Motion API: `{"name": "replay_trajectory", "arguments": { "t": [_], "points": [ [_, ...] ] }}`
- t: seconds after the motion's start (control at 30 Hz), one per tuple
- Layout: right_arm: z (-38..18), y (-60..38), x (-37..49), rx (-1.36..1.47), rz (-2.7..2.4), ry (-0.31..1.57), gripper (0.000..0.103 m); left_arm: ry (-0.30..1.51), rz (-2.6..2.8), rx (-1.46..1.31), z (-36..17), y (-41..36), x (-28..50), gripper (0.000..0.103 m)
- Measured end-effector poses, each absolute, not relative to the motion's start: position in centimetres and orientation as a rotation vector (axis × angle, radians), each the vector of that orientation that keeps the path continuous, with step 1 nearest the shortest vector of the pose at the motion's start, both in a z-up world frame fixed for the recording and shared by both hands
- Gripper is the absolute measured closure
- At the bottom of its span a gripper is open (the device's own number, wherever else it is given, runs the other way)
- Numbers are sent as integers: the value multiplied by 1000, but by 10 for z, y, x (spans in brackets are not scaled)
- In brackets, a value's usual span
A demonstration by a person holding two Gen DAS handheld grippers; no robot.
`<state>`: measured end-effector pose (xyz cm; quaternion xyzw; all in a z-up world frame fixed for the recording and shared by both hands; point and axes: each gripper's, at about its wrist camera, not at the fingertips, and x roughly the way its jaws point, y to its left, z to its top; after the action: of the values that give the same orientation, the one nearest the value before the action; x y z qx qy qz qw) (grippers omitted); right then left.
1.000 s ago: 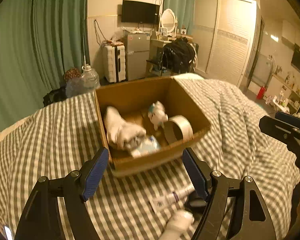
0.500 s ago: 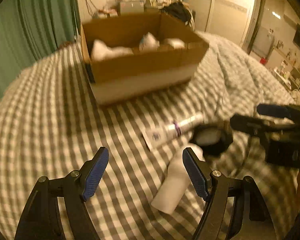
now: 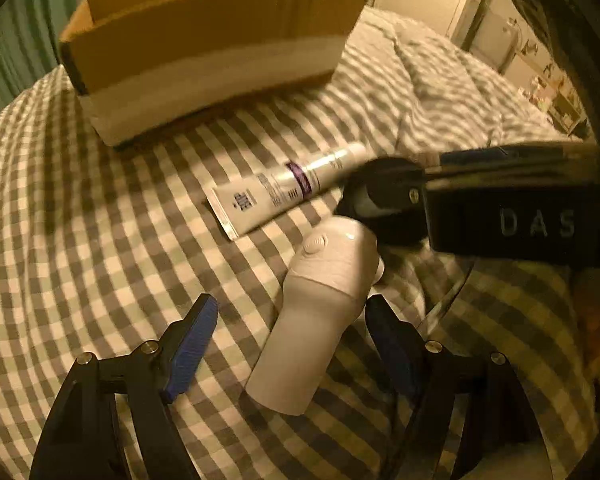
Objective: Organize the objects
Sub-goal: 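Grasp the white bottle with the left tool while the right tool grasps the black cup, then lower the bottle and black cup into the box and open both tools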
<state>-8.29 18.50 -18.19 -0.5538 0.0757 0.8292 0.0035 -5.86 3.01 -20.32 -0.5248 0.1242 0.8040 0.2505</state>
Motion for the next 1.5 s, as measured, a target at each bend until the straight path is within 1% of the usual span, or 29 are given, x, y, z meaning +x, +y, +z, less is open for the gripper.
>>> {"name": "replay_trajectory", "arguments": {
  "t": [0.1,0.17,0.2,0.23,0.27,0.37,0.5,0.77,1.17,1.5],
  "points": [
    [-188,185,-86,-1767,2583,239,47,344,2178,-1436,-209,31,-59,26],
    [-188,187,-85,-1760,2583,260,49,328,2166,-1427,-208,30,-59,33],
    [-188,189,-84,-1754,2588,272,51,320,2158,-1419,-207,30,-58,40],
    [-187,190,-82,-1746,2595,288,52,313,2148,-1412,-207,31,-57,51],
    [-186,192,-81,-1737,2600,300,54,301,2131,-1405,-206,31,-56,56],
    [-181,196,-75,-1703,2618,340,55,294,2126,-1402,-206,31,-55,56],
    [-171,198,-64,-1646,2652,383,56,218,2126,-1407,-198,22,-60,59],
    [-147,208,-57,-1515,2729,484,57,192,2217,-1383,-179,8,-61,59],
    [-102,199,-30,-1317,2806,451,58,97,2344,-1330,-132,-21,-46,59],
    [-51,188,1,-1132,2881,341,58,67,2438,-1202,-75,-32,-34,59]
  ]
}}
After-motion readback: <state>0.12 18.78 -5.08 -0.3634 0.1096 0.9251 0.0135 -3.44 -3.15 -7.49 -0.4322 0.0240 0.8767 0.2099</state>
